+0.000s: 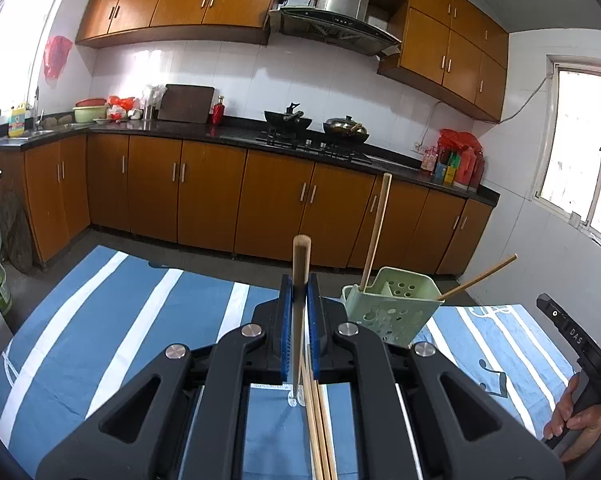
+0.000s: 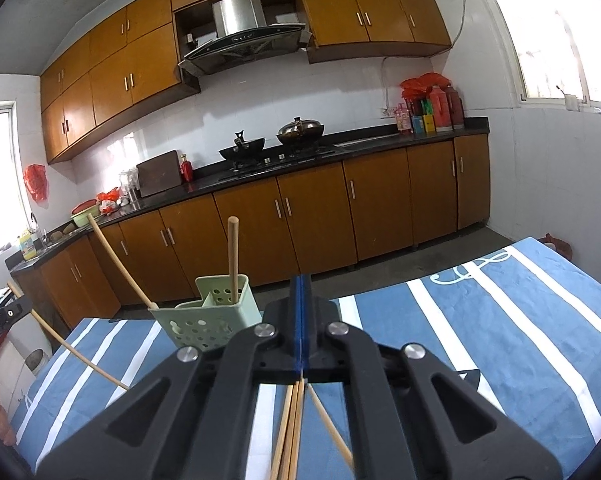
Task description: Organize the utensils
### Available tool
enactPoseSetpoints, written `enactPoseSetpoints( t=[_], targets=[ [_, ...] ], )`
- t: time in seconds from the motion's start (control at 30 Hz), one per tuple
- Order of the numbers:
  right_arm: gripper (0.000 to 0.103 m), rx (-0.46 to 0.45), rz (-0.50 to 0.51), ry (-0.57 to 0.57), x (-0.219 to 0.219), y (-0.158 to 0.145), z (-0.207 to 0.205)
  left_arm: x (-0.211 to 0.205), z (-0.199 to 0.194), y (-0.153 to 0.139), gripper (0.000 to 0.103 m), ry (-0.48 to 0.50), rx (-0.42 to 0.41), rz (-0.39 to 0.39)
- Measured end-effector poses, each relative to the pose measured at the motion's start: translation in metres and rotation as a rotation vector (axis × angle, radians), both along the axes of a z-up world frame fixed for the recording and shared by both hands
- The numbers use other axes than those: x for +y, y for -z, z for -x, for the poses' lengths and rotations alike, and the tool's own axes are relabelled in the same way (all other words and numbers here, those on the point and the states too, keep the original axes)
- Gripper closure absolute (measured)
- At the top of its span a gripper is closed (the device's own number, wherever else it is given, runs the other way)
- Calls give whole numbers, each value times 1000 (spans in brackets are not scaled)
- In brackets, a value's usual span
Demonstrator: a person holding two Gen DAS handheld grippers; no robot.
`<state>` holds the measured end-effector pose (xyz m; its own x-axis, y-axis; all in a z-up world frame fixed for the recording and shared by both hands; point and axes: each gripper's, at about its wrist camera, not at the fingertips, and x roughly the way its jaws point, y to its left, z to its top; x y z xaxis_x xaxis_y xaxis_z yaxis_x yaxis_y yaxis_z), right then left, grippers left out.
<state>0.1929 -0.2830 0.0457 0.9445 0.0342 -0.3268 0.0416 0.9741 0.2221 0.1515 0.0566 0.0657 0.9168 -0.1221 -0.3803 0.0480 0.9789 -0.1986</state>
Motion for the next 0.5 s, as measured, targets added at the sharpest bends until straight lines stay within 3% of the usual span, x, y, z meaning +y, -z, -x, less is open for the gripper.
enactPoseSetpoints(
  t=[0.2, 0.27, 0.3, 0.33, 0.5],
  targets=[
    [99, 25, 8, -18, -9, 4, 8, 0, 2, -2, 95, 6, 3, 2],
    [77, 67, 31, -28, -13, 13, 16, 2, 4, -3, 95, 8, 1, 4],
    [59, 86, 48, -26, -17, 21, 23, 3, 5, -3, 95, 9, 0, 5],
    [56, 119, 69, -30, -21, 31, 29, 4, 7, -3, 95, 11, -1, 6],
    [66, 332, 90, -85, -37, 83, 51, 8, 12, 1, 95, 16, 5, 15]
  ],
)
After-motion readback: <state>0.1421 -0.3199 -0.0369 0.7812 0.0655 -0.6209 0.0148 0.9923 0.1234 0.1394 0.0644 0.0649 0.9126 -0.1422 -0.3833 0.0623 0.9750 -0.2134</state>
